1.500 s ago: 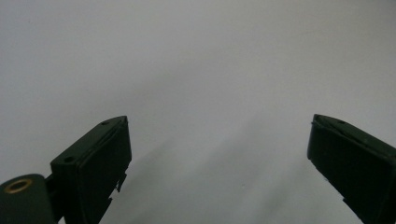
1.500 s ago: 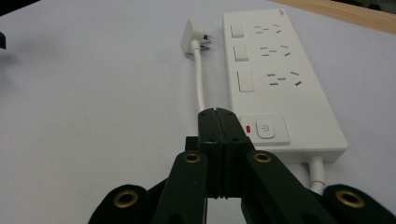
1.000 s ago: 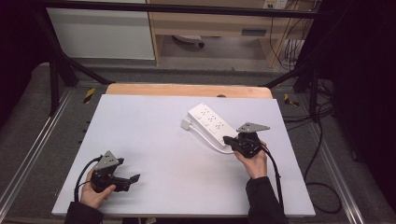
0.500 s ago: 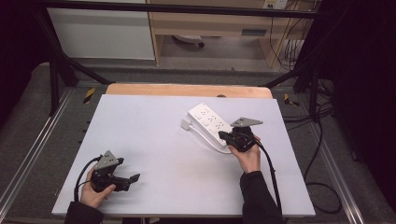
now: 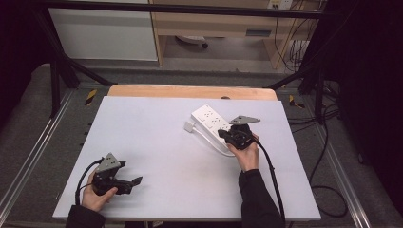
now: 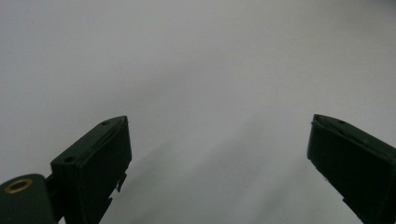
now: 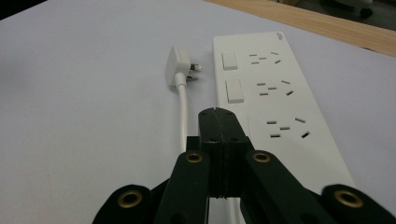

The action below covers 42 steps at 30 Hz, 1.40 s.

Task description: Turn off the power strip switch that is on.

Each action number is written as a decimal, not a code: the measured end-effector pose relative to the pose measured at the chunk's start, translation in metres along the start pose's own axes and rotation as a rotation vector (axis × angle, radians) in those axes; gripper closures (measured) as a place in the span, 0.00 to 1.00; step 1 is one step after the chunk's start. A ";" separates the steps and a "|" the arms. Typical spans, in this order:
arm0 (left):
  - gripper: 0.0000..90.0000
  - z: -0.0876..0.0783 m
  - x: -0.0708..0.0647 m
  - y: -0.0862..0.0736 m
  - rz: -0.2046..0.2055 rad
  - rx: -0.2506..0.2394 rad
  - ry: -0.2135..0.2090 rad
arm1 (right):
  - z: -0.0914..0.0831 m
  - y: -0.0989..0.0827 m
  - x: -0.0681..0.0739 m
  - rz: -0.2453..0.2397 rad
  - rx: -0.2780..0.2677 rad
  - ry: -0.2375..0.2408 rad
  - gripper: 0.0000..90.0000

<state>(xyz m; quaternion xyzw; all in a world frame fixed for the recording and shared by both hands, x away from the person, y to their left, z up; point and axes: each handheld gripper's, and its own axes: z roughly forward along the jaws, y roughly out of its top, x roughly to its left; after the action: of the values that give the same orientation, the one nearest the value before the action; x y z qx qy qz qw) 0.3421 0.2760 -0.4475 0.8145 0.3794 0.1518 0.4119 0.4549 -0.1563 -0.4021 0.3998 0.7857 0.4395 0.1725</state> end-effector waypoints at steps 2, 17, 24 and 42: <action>0.07 0.000 0.000 0.000 0.002 -0.001 -0.001 | 0.001 0.001 -0.001 0.004 0.000 -0.009 1.00; 0.07 -0.001 0.000 0.000 0.004 -0.003 -0.003 | 0.021 0.009 -0.001 0.004 0.014 -0.029 1.00; 0.07 -0.001 0.000 0.000 0.005 -0.002 -0.004 | 0.032 0.009 -0.002 0.010 0.030 -0.034 1.00; 0.07 -0.001 0.000 0.000 0.005 -0.004 -0.004 | 0.052 0.003 -0.011 0.040 0.057 -0.050 1.00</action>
<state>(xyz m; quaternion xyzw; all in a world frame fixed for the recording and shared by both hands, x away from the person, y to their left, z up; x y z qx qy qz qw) 0.3411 0.2767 -0.4468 0.8150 0.3761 0.1519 0.4137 0.4951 -0.1356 -0.4292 0.4309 0.7851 0.4103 0.1719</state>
